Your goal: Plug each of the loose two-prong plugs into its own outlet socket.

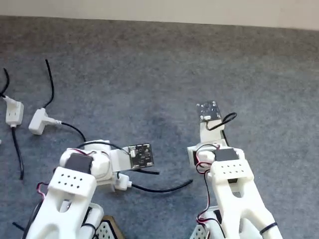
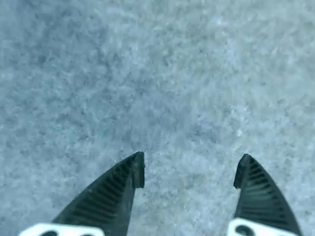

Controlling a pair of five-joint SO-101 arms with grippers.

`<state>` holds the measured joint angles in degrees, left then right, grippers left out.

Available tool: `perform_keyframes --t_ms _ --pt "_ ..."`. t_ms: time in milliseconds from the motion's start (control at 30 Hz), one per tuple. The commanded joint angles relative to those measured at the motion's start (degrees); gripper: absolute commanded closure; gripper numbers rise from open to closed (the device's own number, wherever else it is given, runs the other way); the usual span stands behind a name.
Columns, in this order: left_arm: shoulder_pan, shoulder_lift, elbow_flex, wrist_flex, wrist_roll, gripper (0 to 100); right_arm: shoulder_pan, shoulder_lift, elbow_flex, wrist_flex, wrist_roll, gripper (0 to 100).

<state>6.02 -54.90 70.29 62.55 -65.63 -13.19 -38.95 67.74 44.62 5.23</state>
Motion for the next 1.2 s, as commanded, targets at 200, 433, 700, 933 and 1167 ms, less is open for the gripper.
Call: perform_keyframes --t_ms 200,433,700,933,1167 --pt "4.0 11.74 0.31 -10.9 5.63 73 0.48 -0.92 -0.13 -1.63 0.09 71.4" --pt "1.19 19.21 -3.21 -11.34 4.75 99 0.48 -0.92 -0.13 -1.63 0.09 71.4" --pt "-20.53 27.12 -19.82 -11.52 6.68 100 0.48 -1.36 0.75 -1.71 0.09 71.4" --pt "-37.85 49.89 -50.77 -11.08 16.53 100 0.48 -1.27 0.75 -1.71 0.0 71.4" --pt "-42.95 75.12 -86.29 2.37 22.86 100 0.48 -1.27 0.75 -1.8 0.0 71.4"
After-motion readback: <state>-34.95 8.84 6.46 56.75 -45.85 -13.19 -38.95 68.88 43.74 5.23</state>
